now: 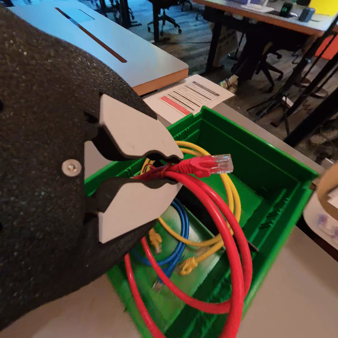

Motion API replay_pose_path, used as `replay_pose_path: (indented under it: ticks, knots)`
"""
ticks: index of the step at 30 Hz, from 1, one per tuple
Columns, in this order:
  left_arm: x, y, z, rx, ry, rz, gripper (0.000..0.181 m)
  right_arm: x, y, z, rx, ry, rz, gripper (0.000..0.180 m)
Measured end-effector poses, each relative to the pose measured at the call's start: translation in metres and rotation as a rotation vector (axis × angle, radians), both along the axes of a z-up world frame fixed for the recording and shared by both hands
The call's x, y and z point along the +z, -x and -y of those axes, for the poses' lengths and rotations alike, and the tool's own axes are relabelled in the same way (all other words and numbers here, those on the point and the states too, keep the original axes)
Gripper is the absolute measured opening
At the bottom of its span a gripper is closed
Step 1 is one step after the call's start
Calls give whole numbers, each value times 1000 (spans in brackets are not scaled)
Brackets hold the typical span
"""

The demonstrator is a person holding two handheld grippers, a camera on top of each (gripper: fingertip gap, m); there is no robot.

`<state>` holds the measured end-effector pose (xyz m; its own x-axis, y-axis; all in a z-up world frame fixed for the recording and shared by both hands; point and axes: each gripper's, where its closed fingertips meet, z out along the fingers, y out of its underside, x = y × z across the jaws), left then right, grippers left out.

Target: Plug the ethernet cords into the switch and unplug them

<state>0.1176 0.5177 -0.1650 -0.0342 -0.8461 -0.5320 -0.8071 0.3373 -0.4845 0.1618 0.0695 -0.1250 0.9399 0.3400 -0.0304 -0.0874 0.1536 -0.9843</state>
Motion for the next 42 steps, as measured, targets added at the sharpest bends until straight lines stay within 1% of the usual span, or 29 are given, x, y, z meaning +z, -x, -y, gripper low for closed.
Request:
replay_pose_path:
  ticks: [2,3,5,7,9,11,13,16,18,20,21,24,26,28,30,33,34,37,38,40,42]
  knots:
    - [28,5,20,-65,49,-13,15,5,1,2,0,-13,5,76]
    - [39,8,39,-116,115,-35,14,7,1,3,2,-16,8,76]
    - [48,15,95,-272,313,-134,14,11,1,6,0,-29,11,75]
    - [45,26,157,-448,452,-266,15,15,2,8,7,-42,5,76]
    - [26,38,213,-608,497,-411,15,18,4,9,17,-55,3,75]
    - [-8,47,260,-729,492,-537,15,20,6,9,17,-58,9,75]
    - [-46,50,303,-816,482,-603,15,22,8,11,24,-61,16,76]
    - [-90,46,352,-891,462,-604,15,25,8,15,13,-68,32,76]
    - [-106,33,376,-896,436,-513,15,28,6,19,3,-76,32,76]
    - [-117,19,388,-875,392,-413,16,29,5,22,0,-78,34,76]
    - [-121,12,391,-853,362,-350,20,29,4,23,-2,-80,36,76]
    - [-116,-3,392,-775,304,-149,25,31,5,26,7,-90,33,76]
    - [-112,-1,391,-774,304,-63,23,31,7,26,17,-89,38,76]
    - [-124,13,388,-787,342,-124,28,31,9,26,28,-92,40,76]
    - [-133,18,386,-783,368,-160,29,32,13,26,56,-101,33,76]
    - [-136,14,393,-814,420,-130,34,37,24,28,132,-141,15,76]
    - [-137,12,393,-802,430,-131,36,39,28,29,162,-155,3,75]
    - [-141,5,395,-766,420,-135,24,45,34,34,228,-193,-37,75]
    - [-142,2,394,-759,396,-121,17,48,37,37,262,-217,-55,75]
    - [-142,0,394,-755,369,-107,16,52,39,42,294,-256,-82,75]
    - [-142,-1,394,-745,357,-87,16,50,39,40,283,-244,-78,75]
